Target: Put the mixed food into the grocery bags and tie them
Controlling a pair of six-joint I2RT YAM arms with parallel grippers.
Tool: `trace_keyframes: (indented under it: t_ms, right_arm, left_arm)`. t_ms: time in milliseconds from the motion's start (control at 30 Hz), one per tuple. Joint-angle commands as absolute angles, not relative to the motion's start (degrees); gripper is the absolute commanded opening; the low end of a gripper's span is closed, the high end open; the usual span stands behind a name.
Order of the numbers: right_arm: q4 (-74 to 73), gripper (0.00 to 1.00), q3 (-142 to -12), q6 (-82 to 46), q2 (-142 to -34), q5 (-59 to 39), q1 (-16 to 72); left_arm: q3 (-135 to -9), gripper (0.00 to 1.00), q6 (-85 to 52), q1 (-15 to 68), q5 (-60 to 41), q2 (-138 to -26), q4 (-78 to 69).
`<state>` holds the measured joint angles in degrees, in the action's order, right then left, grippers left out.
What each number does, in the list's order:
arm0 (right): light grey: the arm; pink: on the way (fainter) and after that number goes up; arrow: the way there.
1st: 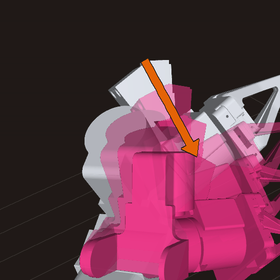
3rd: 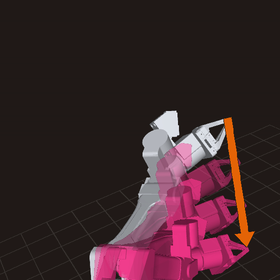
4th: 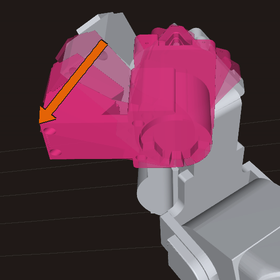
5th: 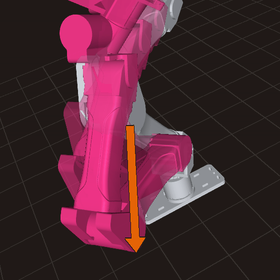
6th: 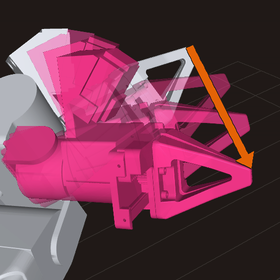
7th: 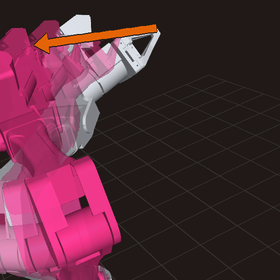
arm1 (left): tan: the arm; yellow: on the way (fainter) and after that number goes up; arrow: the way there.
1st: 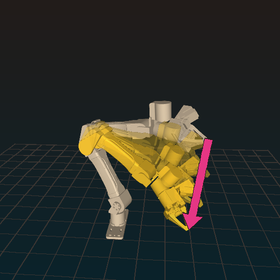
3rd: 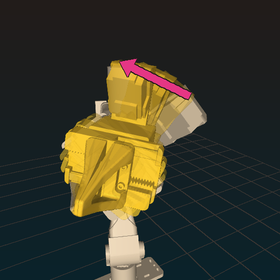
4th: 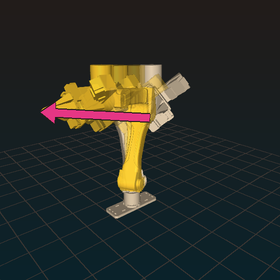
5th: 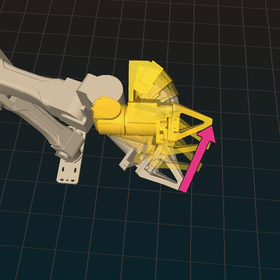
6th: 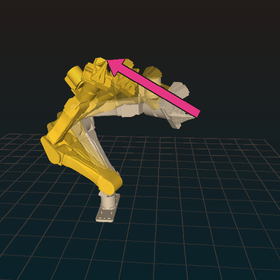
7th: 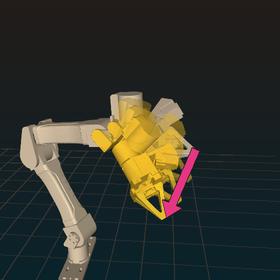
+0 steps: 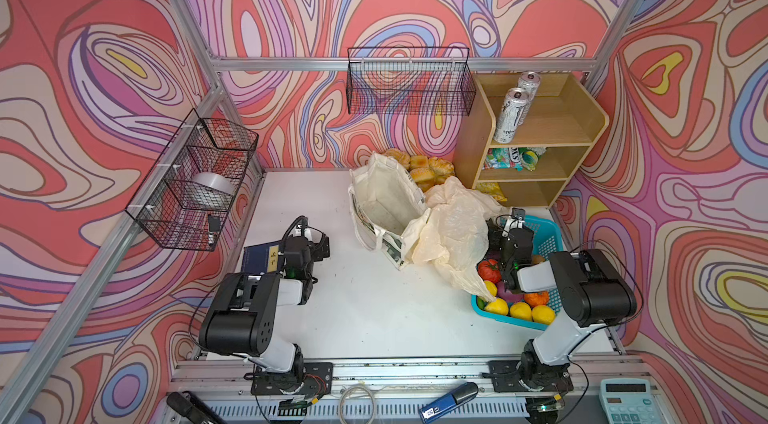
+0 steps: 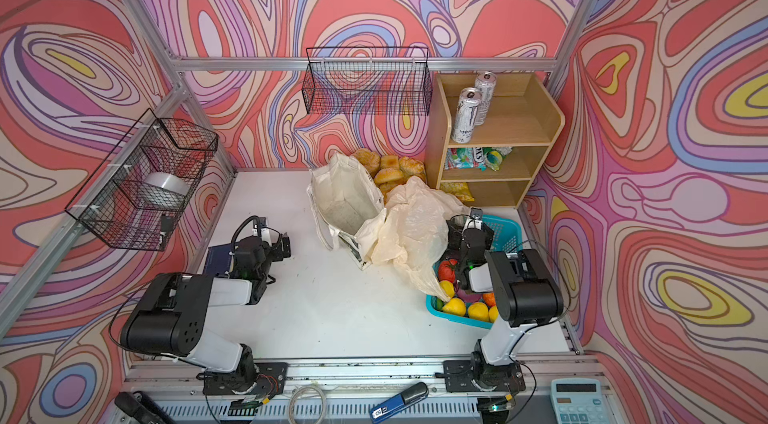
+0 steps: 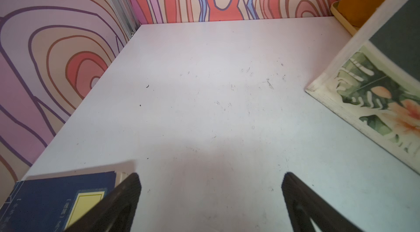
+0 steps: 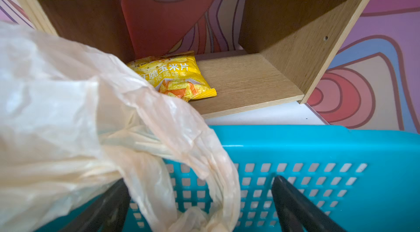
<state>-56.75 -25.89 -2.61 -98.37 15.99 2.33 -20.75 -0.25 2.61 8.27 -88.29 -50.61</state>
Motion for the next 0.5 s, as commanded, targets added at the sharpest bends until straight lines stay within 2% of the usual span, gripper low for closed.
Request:
trace_keyframes:
  t_ms: [0, 467]
  right_arm:
    - [-56.8, 0.99, -26.0, -2.9, -98.3, 15.6, 2.2]
    - [-57.1, 0.99, -25.8, -3.1, -98.1, 15.3, 2.3]
  left_arm:
    - [-22.1, 1.00, -1.1, 1.3, 5.8, -88.5, -50.3]
    - [-21.3, 0.99, -1.0, 1.2, 5.1, -88.2, -51.2]
